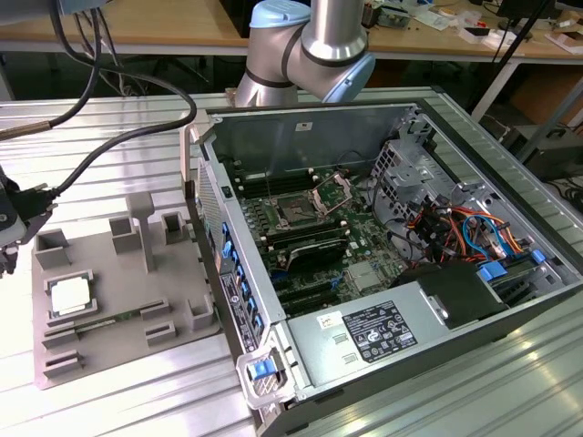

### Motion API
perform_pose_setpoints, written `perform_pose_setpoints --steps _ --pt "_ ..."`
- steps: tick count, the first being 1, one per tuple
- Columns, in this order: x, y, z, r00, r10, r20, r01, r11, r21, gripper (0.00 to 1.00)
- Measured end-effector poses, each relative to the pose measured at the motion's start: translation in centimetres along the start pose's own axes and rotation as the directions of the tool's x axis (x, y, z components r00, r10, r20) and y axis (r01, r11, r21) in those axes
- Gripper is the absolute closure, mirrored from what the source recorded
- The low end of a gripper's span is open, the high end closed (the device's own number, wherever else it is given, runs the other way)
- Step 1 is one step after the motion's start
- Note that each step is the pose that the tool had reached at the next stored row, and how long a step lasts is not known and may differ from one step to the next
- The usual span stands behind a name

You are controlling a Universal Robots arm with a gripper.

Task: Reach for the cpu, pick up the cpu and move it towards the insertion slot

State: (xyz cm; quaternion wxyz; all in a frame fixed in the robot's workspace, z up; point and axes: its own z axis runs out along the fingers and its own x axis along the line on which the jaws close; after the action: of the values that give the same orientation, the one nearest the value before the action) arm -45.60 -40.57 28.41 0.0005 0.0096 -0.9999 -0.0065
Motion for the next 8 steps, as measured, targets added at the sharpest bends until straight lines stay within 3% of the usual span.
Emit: perform_pose_setpoints --steps 8 --pt "-0.16 0.00 0.05 1.0000 0.000 -0.0001 0.000 1.0000 0.0001 0.89"
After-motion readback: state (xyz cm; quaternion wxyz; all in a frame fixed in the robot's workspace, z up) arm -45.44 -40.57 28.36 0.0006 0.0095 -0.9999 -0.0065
